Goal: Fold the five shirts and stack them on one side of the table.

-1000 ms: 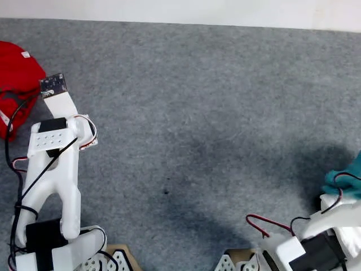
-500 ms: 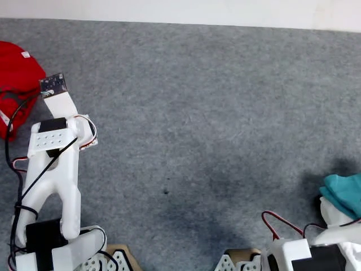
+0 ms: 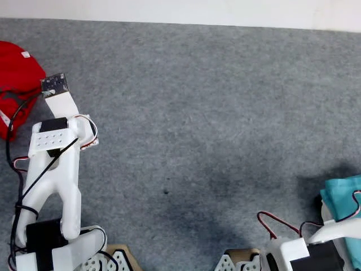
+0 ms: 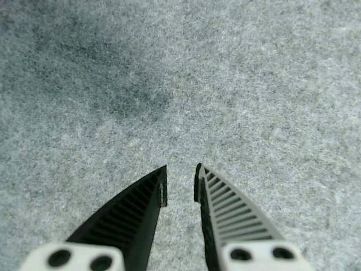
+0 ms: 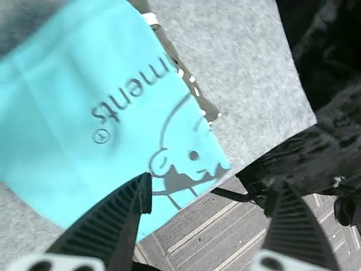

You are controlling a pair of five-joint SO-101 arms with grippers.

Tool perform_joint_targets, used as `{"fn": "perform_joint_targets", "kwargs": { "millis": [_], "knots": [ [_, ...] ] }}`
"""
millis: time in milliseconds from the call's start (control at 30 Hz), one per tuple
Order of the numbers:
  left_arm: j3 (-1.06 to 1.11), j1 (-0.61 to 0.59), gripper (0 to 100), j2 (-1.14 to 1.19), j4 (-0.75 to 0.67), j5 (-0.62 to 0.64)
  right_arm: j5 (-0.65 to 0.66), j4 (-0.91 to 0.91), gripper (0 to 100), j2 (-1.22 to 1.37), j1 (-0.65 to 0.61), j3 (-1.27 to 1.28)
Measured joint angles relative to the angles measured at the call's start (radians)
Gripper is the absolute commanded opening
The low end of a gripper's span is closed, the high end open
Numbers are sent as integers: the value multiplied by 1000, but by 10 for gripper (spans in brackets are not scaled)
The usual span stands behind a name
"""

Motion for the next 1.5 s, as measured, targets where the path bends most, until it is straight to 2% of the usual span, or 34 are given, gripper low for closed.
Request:
{"fn": "perform_joint_targets", "kwargs": {
  "millis": [67,267,333,500,600,800,933,1133,1367,1500],
  "knots": [
    [0,0,109,0,0,0,-15,32,299,0,-37,-9],
    [0,0,109,0,0,0,-212,60,42,0,-192,-41],
    [0,0,109,0,0,0,-288,60,5,0,-259,-41],
    [-9,0,109,0,21,-9,-454,60,32,0,-453,-38],
    [-81,-29,109,0,101,-91,-560,60,53,0,-582,0],
    [-250,-146,109,0,272,-195,-730,49,70,0,-845,46],
    [-350,-247,109,0,311,-212,-836,-14,77,0,-979,84],
    [-448,-351,109,101,316,-212,-933,-95,200,0,-1154,206],
    [-646,-436,109,385,341,-212,-965,-259,206,0,-1321,387],
    [-779,-465,109,542,341,-212,-982,-381,206,0,-1369,503]
  ]
}}
